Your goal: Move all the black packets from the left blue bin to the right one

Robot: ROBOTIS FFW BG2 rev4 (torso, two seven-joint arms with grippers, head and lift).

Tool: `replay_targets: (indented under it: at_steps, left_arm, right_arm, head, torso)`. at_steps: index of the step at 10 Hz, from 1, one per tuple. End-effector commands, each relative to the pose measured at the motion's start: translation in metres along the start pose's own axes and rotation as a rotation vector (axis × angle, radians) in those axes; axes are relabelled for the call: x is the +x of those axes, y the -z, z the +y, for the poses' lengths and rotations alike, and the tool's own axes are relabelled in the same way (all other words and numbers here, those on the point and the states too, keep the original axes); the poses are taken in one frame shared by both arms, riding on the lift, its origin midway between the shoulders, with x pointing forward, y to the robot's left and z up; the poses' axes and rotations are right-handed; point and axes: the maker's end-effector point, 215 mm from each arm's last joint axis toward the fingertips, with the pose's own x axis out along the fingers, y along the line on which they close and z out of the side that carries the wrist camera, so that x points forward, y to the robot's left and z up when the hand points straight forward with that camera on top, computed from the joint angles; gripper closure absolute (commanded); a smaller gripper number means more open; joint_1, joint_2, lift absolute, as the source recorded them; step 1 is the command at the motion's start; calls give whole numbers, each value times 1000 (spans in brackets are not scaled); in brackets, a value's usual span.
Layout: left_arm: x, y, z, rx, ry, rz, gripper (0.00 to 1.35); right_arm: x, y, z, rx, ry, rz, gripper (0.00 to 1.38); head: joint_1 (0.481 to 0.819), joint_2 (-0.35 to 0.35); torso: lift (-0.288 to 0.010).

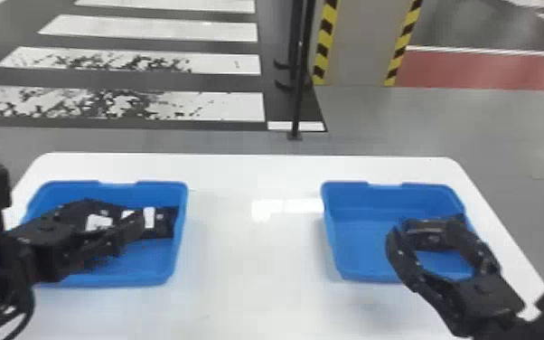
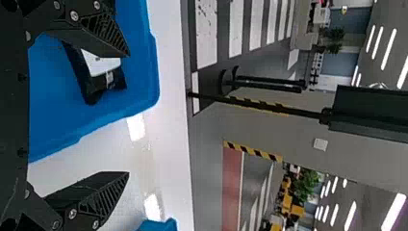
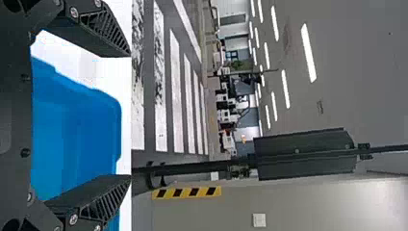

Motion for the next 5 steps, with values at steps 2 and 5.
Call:
replay_targets:
  at_steps: [2,5]
  left_arm:
    - [17,9,68,8,-129,91,176]
    - [55,26,89,62,-156,218,176]
  right_arm:
    - [-17,3,42,97,-61,10,127]
    - [-19,10,52,131,-79,19,127]
  head:
    - [695,49]
    - [695,156]
  torso:
    - [-140]
    - [-140]
